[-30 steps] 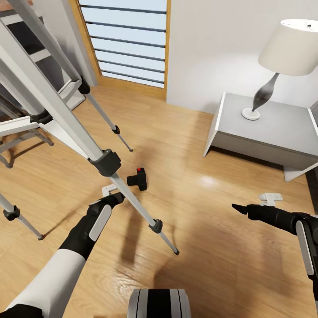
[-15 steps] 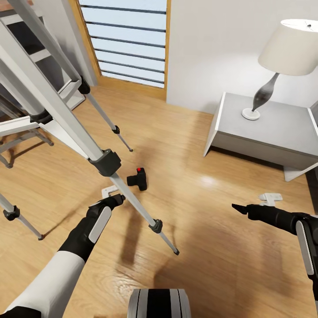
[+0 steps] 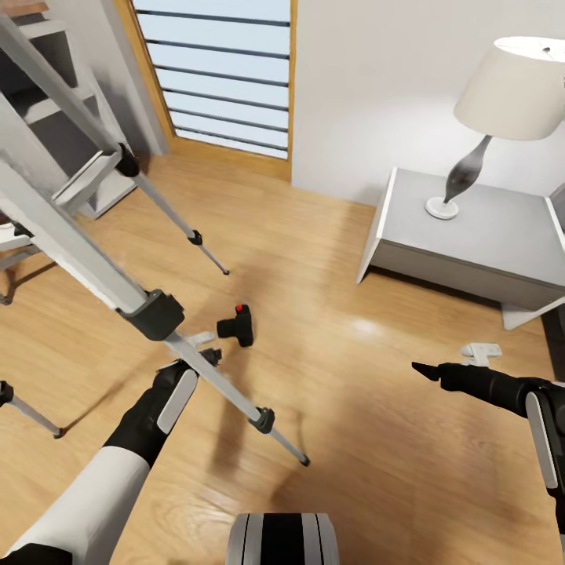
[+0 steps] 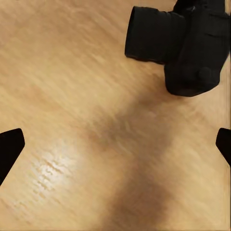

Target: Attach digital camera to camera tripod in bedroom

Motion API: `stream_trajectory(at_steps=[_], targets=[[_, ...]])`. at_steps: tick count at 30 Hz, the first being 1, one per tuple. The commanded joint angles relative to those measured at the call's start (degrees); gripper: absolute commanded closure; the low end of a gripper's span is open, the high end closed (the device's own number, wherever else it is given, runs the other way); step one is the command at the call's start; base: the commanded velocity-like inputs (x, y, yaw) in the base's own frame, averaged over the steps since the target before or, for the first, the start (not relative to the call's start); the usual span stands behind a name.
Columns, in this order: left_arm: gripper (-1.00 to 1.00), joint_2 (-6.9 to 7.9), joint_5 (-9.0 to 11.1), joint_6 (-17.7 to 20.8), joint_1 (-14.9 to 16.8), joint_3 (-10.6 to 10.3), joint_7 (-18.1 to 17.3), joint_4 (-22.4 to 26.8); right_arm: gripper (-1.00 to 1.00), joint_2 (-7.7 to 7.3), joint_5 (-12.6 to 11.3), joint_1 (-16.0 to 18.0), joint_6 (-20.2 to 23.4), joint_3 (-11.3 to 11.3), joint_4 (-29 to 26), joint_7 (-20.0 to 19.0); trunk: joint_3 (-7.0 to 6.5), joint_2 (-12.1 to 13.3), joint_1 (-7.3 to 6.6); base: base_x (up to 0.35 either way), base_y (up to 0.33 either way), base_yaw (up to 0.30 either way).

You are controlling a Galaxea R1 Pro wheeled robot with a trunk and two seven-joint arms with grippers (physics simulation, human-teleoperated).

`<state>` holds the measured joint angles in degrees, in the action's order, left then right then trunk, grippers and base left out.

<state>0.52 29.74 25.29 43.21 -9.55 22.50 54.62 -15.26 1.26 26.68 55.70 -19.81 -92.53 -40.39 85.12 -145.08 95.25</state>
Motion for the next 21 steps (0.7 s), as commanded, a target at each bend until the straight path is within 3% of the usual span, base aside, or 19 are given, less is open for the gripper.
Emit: stream_trajectory(at_steps=[1, 21], targets=[[-1.0, 0.12, 0.6, 0.1, 0.0, -0.2, 0.5, 0.0, -1.0, 0.0, 0.1, 0.0, 0.3, -0.1, 0.0, -0.3, 0.04, 0.0, 0.01, 0.162, -0.151, 0.0], [-1.0, 0.5, 0.4, 0.1, -0.1, -0.2, 0.5, -0.2, -1.0, -0.02, 0.1, 0.0, 0.3, 0.0, 0.0, -0.3, 0.04, 0.0, 0.01, 0.037, -0.035, 0.0]])
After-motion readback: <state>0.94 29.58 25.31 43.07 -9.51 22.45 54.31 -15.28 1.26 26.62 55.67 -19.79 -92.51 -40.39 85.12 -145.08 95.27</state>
